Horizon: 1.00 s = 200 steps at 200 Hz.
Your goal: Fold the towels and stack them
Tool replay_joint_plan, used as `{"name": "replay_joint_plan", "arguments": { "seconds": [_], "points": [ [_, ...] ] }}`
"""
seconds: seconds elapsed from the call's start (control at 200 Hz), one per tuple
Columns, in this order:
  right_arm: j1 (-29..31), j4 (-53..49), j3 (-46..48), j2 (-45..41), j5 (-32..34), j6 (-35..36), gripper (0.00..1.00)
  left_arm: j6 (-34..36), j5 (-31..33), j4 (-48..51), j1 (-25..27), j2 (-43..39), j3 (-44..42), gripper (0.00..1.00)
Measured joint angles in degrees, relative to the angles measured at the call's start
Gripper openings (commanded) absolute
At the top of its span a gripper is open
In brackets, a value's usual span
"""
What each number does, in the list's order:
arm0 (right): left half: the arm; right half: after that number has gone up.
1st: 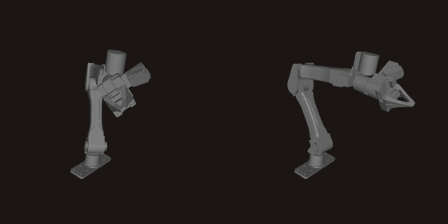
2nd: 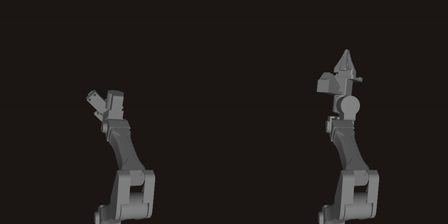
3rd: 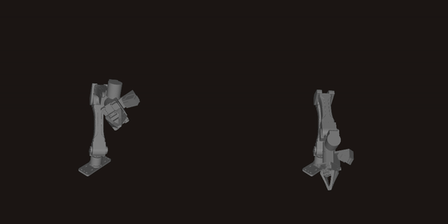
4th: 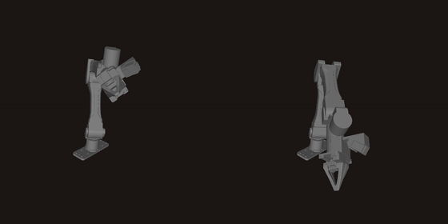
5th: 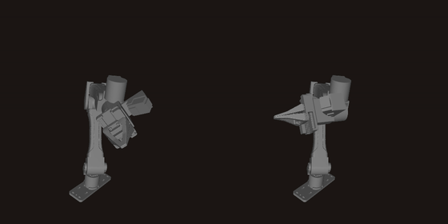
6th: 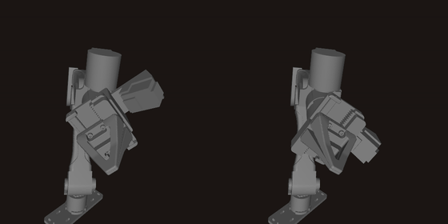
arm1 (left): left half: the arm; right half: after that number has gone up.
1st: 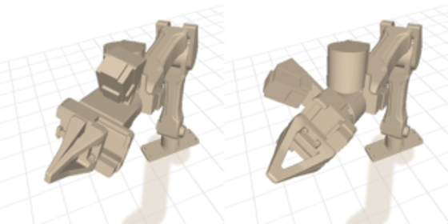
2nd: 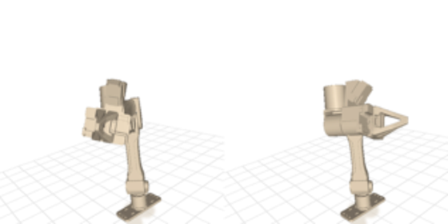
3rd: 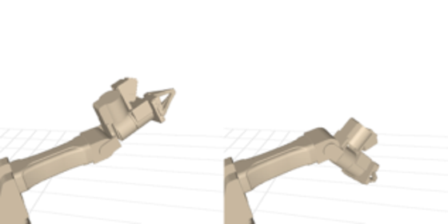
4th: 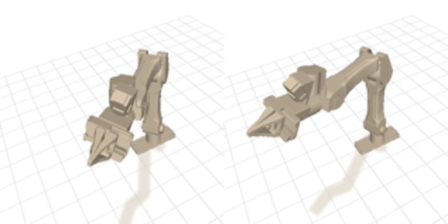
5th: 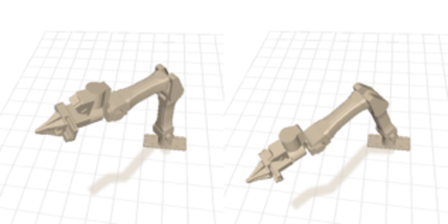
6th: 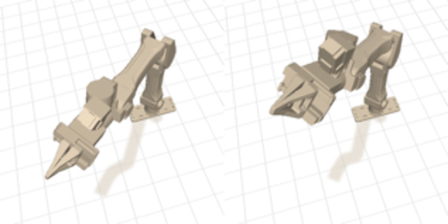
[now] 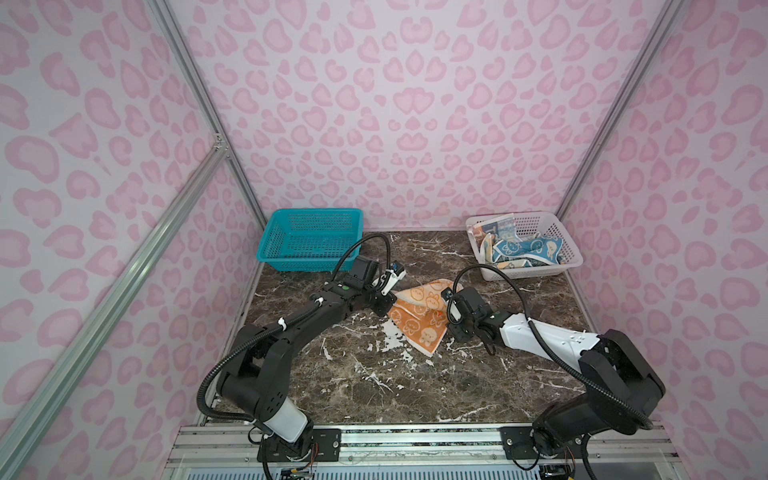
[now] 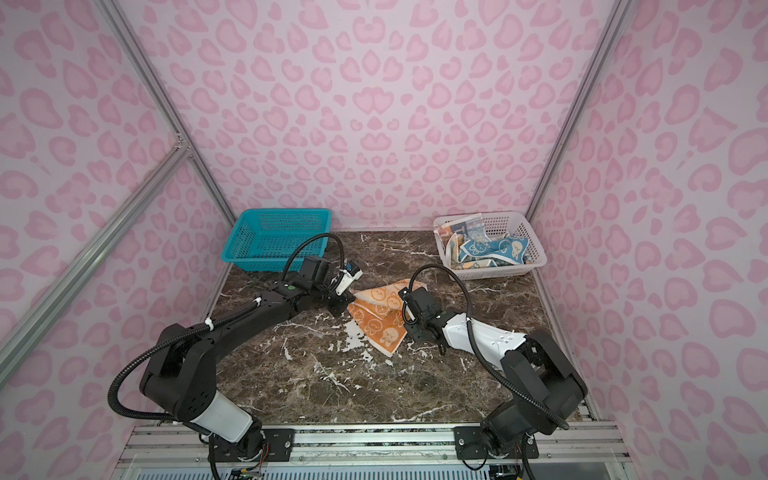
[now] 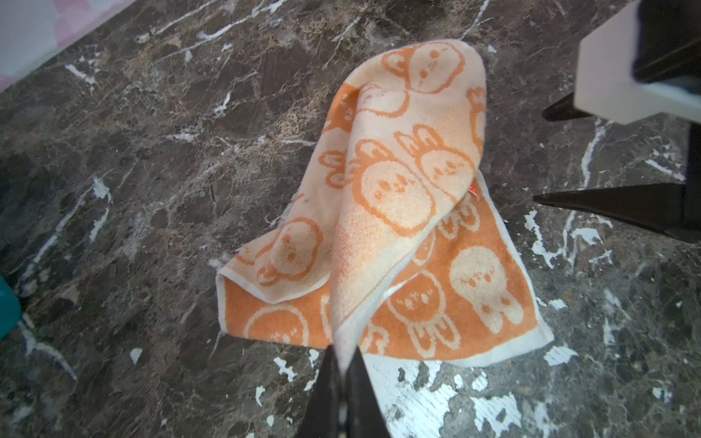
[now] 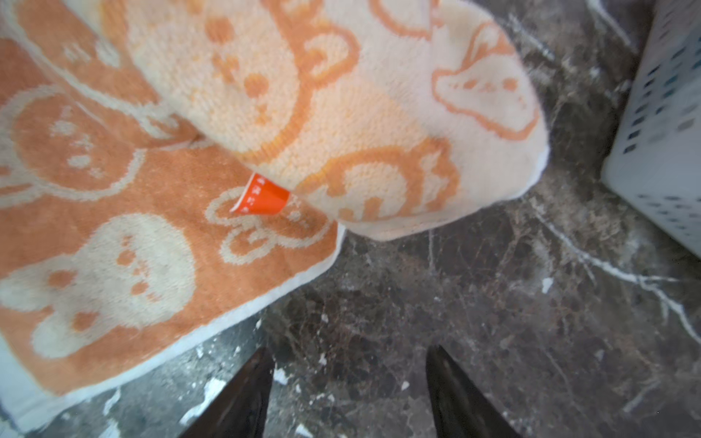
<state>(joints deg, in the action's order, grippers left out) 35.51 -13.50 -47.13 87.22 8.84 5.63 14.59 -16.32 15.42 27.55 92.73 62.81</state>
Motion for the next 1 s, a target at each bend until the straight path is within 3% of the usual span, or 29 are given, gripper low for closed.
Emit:
{"name": "replay_joint_plan", "arguments": {
  "seconds": [0.335, 0.68, 0.77, 0.945, 1.0],
  "points": [
    [0.9, 7.2, -1.0, 3.4, -1.0, 10.5, 0.6, -1.0, -3.9, 0.3, -1.5, 5.9, 5.6, 0.03],
    [-3.2, 9.5, -5.4, 11.3, 2.8, 12.7, 0.45, -0.9, -5.5, 1.0, -2.3, 7.8, 7.3, 0.03],
    [-3.7, 9.6, -6.4, 11.9, 2.1, 13.5, 0.35, -0.9, -5.8, 1.2, -2.4, 8.1, 7.4, 0.03],
    [-5.4, 9.5, -8.9, 12.3, -1.1, 14.3, 0.0, -0.9, -6.3, 1.6, -2.4, 9.0, 8.0, 0.03],
    [-5.9, 9.3, -9.2, 12.3, -2.1, 14.1, 0.0, -1.0, -6.4, 1.6, -2.4, 9.2, 8.3, 0.03]
  ]
}}
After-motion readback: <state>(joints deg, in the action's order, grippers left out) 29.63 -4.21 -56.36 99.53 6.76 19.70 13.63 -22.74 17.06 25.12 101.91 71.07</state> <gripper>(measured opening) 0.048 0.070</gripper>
